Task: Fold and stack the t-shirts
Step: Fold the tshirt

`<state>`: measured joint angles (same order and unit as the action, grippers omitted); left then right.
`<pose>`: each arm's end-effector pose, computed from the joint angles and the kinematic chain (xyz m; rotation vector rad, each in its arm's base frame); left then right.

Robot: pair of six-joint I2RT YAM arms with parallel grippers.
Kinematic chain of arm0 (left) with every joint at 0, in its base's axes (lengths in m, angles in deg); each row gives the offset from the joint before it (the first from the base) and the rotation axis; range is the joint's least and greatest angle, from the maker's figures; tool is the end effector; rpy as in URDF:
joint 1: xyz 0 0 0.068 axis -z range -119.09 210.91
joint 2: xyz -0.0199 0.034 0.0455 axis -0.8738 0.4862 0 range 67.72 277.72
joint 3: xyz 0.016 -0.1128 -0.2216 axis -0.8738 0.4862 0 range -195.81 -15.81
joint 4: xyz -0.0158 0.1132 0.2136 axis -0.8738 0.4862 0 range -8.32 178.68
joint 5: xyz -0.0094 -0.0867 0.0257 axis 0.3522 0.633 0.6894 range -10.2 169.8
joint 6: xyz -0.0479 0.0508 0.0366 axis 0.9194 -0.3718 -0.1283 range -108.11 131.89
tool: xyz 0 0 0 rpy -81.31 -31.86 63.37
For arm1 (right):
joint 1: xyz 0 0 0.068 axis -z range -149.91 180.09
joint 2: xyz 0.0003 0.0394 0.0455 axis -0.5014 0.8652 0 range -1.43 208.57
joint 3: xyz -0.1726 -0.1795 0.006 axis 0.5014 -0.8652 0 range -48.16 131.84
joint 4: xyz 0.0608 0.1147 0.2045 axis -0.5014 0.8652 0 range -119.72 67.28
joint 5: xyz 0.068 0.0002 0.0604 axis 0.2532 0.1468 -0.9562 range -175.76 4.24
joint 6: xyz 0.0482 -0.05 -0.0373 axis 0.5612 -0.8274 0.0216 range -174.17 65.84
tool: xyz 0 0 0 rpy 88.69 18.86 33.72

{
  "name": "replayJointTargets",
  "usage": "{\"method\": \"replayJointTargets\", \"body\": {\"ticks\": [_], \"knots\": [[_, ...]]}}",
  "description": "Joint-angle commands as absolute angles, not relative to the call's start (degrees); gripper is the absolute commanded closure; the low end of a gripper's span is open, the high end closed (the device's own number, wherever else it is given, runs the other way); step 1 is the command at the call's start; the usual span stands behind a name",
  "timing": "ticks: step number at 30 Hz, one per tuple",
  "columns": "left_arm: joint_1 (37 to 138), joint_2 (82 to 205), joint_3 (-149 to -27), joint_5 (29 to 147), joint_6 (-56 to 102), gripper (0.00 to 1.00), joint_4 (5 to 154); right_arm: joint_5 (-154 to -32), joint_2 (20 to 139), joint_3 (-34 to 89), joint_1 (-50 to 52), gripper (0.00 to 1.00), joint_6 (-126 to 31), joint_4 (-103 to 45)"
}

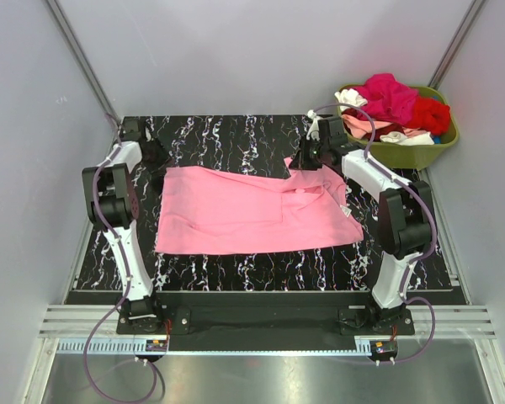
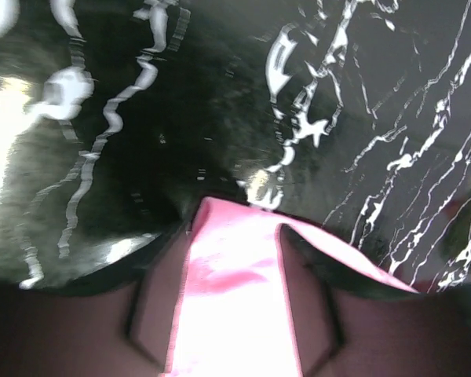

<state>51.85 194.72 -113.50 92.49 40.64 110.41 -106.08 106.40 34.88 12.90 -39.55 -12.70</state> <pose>0.4598 0.0583 0.1284 -0.7641 2.4862 -0.4122 0.3987 0.1480 0.2102 -0.2397 2.3310 0.6889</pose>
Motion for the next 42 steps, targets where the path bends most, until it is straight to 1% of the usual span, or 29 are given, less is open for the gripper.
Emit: {"method": "replayJointTargets", "body": {"ticks": [1, 3, 4, 6, 7, 8, 15, 21, 28, 35, 42], "knots": [[52.82, 195.69, -113.20, 94.12, 41.24, 0.52, 107.08, -107.12, 106.77, 35.16, 12.43, 1.00, -39.84, -14.69], [52.82, 196.30, -113.55, 95.00, 41.24, 0.59, 106.99, -106.94, 106.68, 35.16, 12.51, 1.00, -39.93, -14.69], [52.82, 196.31, -113.55, 95.70, 41.24, 0.69, 107.08, -106.42, 106.68, 35.16, 12.43, 1.00, -40.01, -14.60], [52.82, 195.87, -113.29, 96.06, 41.24, 0.81, 106.90, -106.24, 106.76, 35.16, 12.43, 1.00, -40.01, -14.60], [52.82, 195.69, -113.29, 96.06, 41.15, 0.96, 106.90, -105.98, 106.85, 35.24, 12.51, 1.00, -39.84, -14.60], [52.82, 195.26, -113.29, 95.89, 40.98, 1.00, 106.99, -105.71, 106.85, 35.33, 12.60, 1.00, -39.75, -14.51], [52.82, 192.09, -114.87, 96.94, 39.84, 1.00, 108.57, -99.22, 106.42, 38.67, 13.21, 1.00, -38.88, -10.74], [52.82, 187.35, -114.44, 100.63, 38.34, 1.00, 109.54, -97.01, 103.35, 40.08, 13.57, 1.00, -37.47, -7.05], [52.65, 180.06, -105.91, 99.66, 36.50, 1.00, 108.92, -90.25, 96.14, 32.98, 13.66, 1.00, -34.92, -5.02], [52.38, 172.33, -97.21, 98.52, 34.39, 1.00, 106.64, -87.70, 89.46, 24.97, 13.66, 1.00, -33.60, -4.58], [50.19, 168.63, -92.20, 99.22, 32.98, 1.00, 105.23, -86.02, 84.62, 19.70, 13.66, 1.00, -32.72, -3.18]]}}
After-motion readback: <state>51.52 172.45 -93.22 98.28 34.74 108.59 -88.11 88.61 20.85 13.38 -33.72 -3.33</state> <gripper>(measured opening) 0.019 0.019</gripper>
